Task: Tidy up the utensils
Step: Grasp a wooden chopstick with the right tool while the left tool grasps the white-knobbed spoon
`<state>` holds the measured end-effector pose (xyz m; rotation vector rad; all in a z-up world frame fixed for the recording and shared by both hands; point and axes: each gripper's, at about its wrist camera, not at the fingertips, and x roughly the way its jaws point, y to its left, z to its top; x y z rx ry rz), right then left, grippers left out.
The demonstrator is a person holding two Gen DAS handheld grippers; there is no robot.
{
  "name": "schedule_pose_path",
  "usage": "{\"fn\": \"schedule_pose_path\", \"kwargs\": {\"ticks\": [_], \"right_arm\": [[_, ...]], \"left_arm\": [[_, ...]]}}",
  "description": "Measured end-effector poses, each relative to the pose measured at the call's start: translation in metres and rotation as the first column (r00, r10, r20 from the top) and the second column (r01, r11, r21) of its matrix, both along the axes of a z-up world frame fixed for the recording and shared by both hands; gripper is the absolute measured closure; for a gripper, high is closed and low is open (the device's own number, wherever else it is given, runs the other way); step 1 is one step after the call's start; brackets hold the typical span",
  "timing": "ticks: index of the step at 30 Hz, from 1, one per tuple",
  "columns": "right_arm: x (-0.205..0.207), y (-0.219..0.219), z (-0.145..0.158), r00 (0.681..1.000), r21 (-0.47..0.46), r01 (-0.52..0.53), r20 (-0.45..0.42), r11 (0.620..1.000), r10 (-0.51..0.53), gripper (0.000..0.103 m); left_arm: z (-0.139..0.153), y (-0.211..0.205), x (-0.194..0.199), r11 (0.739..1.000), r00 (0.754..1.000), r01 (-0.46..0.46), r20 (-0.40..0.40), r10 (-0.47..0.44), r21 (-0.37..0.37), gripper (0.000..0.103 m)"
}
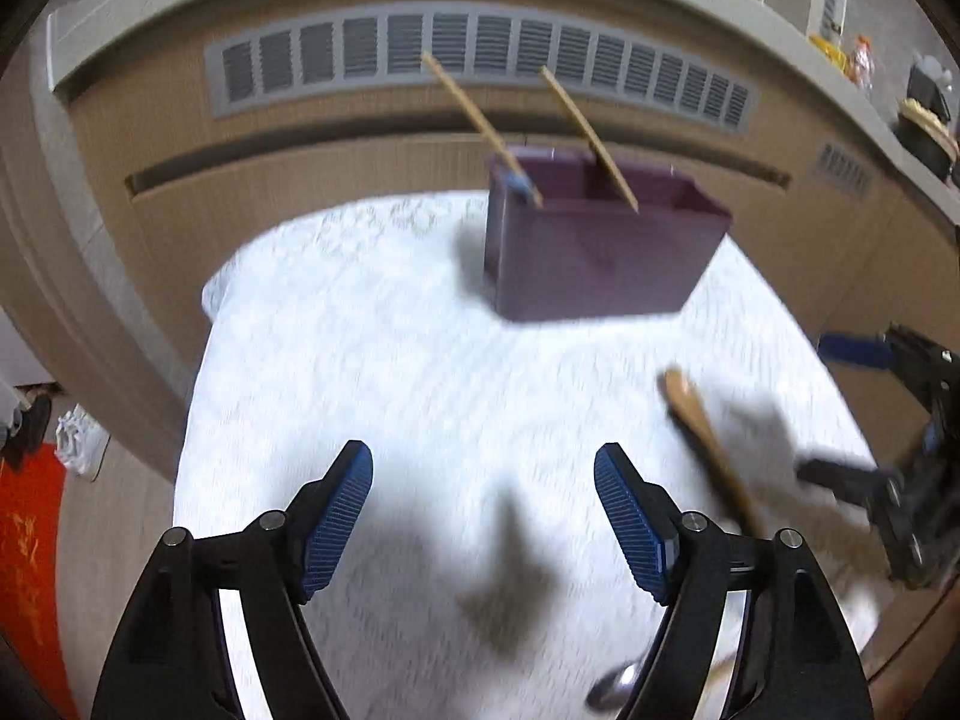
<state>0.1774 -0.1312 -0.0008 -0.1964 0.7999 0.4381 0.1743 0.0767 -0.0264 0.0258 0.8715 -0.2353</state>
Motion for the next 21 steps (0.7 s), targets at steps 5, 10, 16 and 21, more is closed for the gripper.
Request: {"fn": "schedule_pose_path", "kwargs": {"ticks": [5,10,16,21], "right_arm": [[-0.031,0.041,-0.032,0.944,0.067,-0.234,-0.225,0.970,0.243,0.022],[-0.064,0.075,-0.051,0.856,0.029,-0.418,-0.321,0.908,0.405,0.051],[-0.074,0.072,-0.056,0.820,0.057,-0.449,-0.370,0.892,0.437,0.052],[-0.083,0.072,-0.064,0.764,0.105,-0.486,-0.432,0.868,0.480,0.063]], "left_arm": [[-0.004,0.012,-0.010,0.999,0.999,-0.033,-0.029,0.032,-0.030,0.026],[0.006,0.018,-0.024,0.999,1.000,-0.011,-0.013,0.011,-0.030,0.025],[0.003,0.026,-0.024,0.999,0.999,-0.033,-0.039,0.031,-0.043,0.024],[-0.002,0.028,-0.030,0.999,0.998,-0.036,-0.050,0.034,-0.031,0.024]]}}
